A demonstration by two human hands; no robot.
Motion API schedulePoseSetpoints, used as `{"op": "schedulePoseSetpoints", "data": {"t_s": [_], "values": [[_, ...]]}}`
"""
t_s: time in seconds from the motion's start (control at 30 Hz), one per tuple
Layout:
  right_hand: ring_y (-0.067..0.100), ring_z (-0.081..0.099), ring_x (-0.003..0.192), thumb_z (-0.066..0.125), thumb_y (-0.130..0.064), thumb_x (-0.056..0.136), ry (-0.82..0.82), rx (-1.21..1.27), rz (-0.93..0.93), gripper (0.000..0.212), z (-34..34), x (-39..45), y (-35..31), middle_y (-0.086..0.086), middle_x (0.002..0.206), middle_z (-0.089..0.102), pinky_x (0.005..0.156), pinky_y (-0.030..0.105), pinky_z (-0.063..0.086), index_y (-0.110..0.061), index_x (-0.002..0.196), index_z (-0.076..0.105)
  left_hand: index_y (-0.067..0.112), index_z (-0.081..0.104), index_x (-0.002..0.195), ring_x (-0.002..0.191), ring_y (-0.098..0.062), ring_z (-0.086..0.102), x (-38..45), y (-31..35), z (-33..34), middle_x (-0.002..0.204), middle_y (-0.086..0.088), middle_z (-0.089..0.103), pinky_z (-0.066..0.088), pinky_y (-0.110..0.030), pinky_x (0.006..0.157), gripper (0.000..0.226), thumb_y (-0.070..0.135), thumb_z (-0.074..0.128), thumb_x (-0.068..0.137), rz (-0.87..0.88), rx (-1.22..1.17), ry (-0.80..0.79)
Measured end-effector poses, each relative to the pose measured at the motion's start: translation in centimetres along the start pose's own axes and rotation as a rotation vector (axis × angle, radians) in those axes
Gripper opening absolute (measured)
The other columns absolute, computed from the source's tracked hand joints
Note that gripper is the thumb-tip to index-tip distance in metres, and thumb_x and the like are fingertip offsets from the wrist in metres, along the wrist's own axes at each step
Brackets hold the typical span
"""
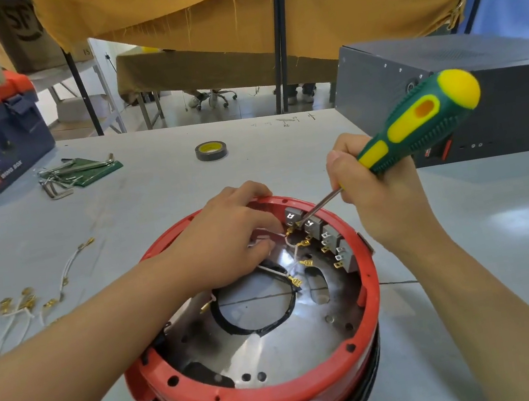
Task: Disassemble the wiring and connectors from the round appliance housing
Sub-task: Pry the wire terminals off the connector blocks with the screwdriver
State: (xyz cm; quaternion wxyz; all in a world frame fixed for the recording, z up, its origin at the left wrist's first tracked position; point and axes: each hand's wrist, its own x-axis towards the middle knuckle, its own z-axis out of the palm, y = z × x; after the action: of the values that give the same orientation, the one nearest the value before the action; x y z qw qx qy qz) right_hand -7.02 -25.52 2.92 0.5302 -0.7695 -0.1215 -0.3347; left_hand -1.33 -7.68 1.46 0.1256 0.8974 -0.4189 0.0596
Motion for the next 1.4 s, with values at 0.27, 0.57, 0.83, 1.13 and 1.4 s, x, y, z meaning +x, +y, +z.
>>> {"op": "schedulePoseSetpoints", "data": {"t_s": [0.27, 0.57, 0.83, 1.13, 1.4], "values": [[0.005, 0.029, 0.046, 0.047, -0.015, 0.075, 0.072, 0.155, 0.124, 0.028, -0.1, 0.5, 1.1, -0.005, 0.05, 0.03, 0.047, 0.009, 0.027, -0.013, 0.05, 0.033, 0.036, 0.065, 0.11, 0.122, -0.017, 0.037, 0.1, 0.0, 0.1, 0.143, 0.004, 0.034, 0.033, -0.031, 0.102, 0.024, 0.03, 0.055, 0.089, -0.01, 0.026, -0.007], [0.013, 0.031, 0.052, 0.047, -0.011, 0.082, 0.031, 0.027, -0.029, 0.033, 0.0, -0.2, 0.2, 0.022, 0.057, 0.032, 0.05, 0.016, 0.029, 0.009, 0.058, 0.038, 0.035, 0.066, 0.109, 0.12, -0.017, 0.038, 0.1, -0.1, 0.2, 0.142, 0.004, 0.035, 0.034, -0.034, 0.101, 0.024, 0.029, 0.055, 0.089, -0.011, 0.023, -0.006], [0.004, 0.036, 0.053, 0.048, -0.012, 0.086, -0.23, -0.132, -0.121, 0.029, -1.2, -0.1, -0.4, -0.005, 0.054, 0.035, 0.052, 0.011, 0.029, -0.016, 0.058, 0.04, 0.036, 0.065, 0.11, 0.121, -0.017, 0.038, 0.1, -0.1, 0.2, 0.142, 0.004, 0.034, 0.034, -0.034, 0.102, 0.025, 0.028, 0.056, 0.089, -0.008, 0.022, -0.009], [0.004, 0.033, 0.049, 0.045, -0.012, 0.081, -0.23, 0.042, 0.05, 0.027, -1.5, 0.7, 0.4, -0.01, 0.051, 0.037, 0.048, 0.01, 0.028, -0.014, 0.055, 0.04, 0.037, 0.065, 0.111, 0.126, -0.017, 0.035, 0.0, 0.0, 0.0, 0.144, 0.004, 0.032, 0.033, -0.036, 0.104, 0.025, 0.029, 0.056, 0.089, -0.01, 0.012, -0.023], [0.007, 0.031, 0.046, 0.047, -0.017, 0.076, -0.171, 0.134, 0.145, 0.027, -0.9, 0.8, 1.2, 0.0, 0.051, 0.036, 0.045, 0.015, 0.028, -0.018, 0.049, 0.041, 0.037, 0.064, 0.113, 0.125, -0.016, 0.034, 0.0, -0.1, 0.1, 0.144, 0.005, 0.032, 0.033, -0.034, 0.104, 0.026, 0.031, 0.056, 0.089, -0.008, 0.012, -0.023]]}}
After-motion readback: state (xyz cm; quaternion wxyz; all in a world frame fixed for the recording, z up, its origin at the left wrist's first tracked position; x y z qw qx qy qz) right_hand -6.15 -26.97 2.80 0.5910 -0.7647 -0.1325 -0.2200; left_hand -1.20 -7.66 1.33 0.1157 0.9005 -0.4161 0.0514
